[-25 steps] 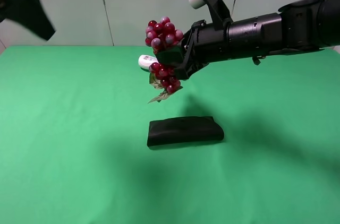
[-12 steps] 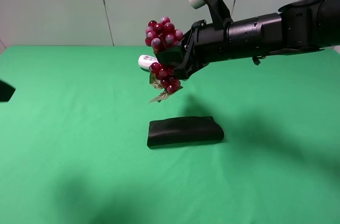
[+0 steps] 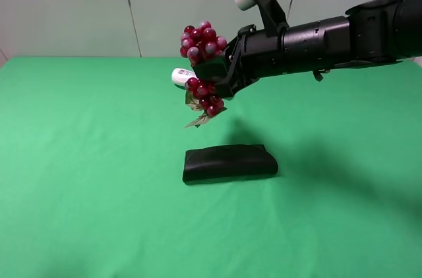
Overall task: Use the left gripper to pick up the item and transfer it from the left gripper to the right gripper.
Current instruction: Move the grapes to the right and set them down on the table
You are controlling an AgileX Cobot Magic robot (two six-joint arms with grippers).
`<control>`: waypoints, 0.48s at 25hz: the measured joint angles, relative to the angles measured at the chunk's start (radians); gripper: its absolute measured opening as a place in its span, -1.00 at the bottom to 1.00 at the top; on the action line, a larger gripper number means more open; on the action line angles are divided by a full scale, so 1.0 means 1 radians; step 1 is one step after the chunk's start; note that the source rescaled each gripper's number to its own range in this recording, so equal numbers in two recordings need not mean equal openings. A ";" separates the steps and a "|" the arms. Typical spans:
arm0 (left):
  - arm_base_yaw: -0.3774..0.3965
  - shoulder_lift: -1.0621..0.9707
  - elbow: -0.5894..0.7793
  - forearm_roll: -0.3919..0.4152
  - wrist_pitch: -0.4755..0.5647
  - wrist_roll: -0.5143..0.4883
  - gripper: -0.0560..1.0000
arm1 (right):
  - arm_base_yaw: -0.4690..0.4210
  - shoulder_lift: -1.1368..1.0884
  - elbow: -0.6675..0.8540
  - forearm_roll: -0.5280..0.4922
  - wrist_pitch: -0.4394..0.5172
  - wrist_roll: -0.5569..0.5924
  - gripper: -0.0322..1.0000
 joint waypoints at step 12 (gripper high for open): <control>0.000 -0.255 0.062 0.000 0.099 -0.121 1.00 | 0.000 0.000 0.000 0.000 0.007 0.007 -0.86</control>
